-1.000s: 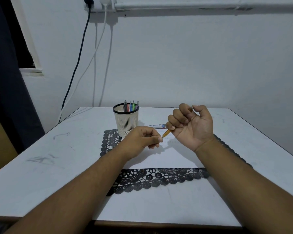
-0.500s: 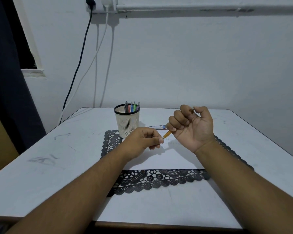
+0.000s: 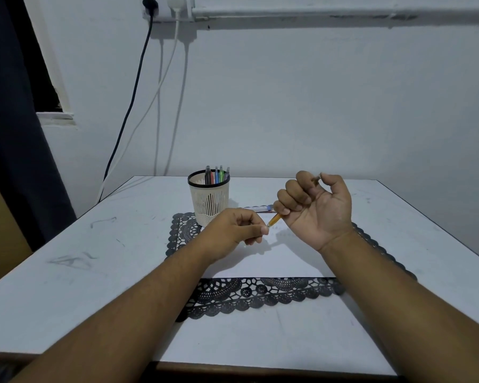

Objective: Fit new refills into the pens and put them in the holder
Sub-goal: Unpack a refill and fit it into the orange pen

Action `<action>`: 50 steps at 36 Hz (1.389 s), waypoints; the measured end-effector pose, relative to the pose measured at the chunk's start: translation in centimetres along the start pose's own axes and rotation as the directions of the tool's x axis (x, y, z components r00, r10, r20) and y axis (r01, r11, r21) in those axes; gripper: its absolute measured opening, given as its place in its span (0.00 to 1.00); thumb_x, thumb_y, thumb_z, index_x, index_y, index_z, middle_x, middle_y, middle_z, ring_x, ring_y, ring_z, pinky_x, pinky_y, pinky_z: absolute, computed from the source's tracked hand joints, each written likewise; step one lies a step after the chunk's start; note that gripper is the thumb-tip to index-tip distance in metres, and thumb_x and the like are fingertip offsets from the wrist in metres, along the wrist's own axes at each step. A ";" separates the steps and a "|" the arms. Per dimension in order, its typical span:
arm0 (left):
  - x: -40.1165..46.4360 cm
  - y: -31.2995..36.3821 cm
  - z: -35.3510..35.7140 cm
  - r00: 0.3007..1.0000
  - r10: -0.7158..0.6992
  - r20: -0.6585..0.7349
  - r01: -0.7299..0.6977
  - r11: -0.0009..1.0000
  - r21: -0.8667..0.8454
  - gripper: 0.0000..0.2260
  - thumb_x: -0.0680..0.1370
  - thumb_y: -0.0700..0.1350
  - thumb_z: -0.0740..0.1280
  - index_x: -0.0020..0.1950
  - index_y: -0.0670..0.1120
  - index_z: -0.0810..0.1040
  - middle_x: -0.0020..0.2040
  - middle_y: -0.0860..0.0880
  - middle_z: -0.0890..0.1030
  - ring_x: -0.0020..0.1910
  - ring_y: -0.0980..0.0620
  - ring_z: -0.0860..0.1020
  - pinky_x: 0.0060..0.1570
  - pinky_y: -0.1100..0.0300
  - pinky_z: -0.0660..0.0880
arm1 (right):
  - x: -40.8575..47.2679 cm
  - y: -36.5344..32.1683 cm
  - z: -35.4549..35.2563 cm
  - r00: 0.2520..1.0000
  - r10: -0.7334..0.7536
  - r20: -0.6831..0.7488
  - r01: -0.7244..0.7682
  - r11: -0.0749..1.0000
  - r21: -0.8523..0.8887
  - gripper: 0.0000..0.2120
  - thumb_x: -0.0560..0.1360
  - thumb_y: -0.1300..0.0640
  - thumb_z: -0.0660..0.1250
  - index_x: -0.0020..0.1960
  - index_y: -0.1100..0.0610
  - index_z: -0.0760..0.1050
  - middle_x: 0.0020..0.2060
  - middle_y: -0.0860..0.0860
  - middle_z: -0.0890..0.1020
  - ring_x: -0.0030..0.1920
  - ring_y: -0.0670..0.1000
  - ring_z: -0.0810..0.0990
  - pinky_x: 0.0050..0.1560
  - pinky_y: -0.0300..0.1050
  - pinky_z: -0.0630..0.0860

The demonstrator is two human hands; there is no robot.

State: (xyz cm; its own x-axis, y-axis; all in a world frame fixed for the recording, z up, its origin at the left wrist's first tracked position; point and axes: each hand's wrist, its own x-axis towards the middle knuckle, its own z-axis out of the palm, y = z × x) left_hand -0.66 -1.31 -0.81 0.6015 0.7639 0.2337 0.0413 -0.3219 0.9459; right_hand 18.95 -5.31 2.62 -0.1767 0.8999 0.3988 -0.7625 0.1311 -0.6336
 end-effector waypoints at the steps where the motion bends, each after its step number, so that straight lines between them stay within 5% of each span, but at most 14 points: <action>1: 0.0 0.0 0.0 1.000 -0.001 0.001 0.001 1.000 -0.002 0.07 0.78 0.38 0.73 0.41 0.45 0.83 0.35 0.47 0.81 0.35 0.52 0.75 0.41 0.60 0.73 | 0.0 0.0 0.0 1.000 0.001 -0.006 -0.001 1.000 -0.011 0.14 0.73 0.48 0.56 0.35 0.52 0.56 0.29 0.49 0.56 0.32 0.51 0.54 0.37 0.47 0.56; 15: 0.2 -0.4 -0.3 1.000 -0.006 -0.017 0.006 1.000 0.002 0.08 0.78 0.40 0.73 0.40 0.49 0.83 0.36 0.47 0.82 0.36 0.50 0.75 0.44 0.55 0.73 | 0.1 0.0 0.0 0.992 -0.021 -0.128 0.024 0.999 0.023 0.14 0.74 0.48 0.56 0.35 0.53 0.57 0.30 0.50 0.57 0.32 0.51 0.55 0.36 0.46 0.63; 28: 0.3 -0.6 -0.5 0.999 -0.010 -0.034 0.011 0.999 0.042 0.07 0.78 0.41 0.73 0.41 0.47 0.83 0.36 0.46 0.82 0.36 0.50 0.75 0.45 0.54 0.73 | -0.1 0.1 0.1 0.996 -0.024 -0.089 0.023 1.000 -0.015 0.13 0.74 0.49 0.56 0.34 0.53 0.57 0.30 0.50 0.56 0.33 0.52 0.55 0.38 0.48 0.60; 38: 0.3 -0.2 -1.2 0.993 0.042 -0.107 -0.045 0.998 -0.034 0.07 0.81 0.41 0.70 0.43 0.43 0.82 0.36 0.45 0.79 0.35 0.50 0.74 0.40 0.58 0.71 | 0.4 0.3 -0.1 0.953 -0.010 -0.302 -0.020 0.995 -0.096 0.08 0.75 0.53 0.64 0.42 0.57 0.73 0.40 0.56 0.80 0.42 0.57 0.81 0.57 0.54 0.79; 45: 0.3 -0.2 -1.4 0.985 0.087 -0.151 -0.077 0.995 0.070 0.11 0.80 0.49 0.70 0.40 0.47 0.82 0.36 0.47 0.80 0.36 0.50 0.73 0.39 0.60 0.71 | 0.3 0.7 -0.4 0.940 0.104 -0.325 -0.209 0.928 -0.308 0.12 0.85 0.55 0.61 0.46 0.59 0.76 0.47 0.60 0.85 0.37 0.53 0.82 0.37 0.44 0.82; 50: 0.4 -0.4 -3.1 0.972 0.072 -0.225 0.005 0.946 0.324 0.13 0.82 0.52 0.68 0.40 0.49 0.81 0.35 0.53 0.82 0.35 0.55 0.76 0.41 0.56 0.72 | 0.6 -0.3 -1.1 0.925 0.055 -0.376 -0.162 0.952 -0.260 0.12 0.85 0.58 0.60 0.46 0.61 0.76 0.52 0.66 0.85 0.43 0.59 0.87 0.47 0.50 0.86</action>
State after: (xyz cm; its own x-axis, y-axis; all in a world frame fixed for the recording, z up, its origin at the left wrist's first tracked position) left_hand -2.86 0.89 -0.43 0.4079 0.8449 0.3462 0.3007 -0.4823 0.8228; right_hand 19.76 -4.33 2.31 0.0290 0.9960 0.0848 -0.5357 0.0871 -0.8399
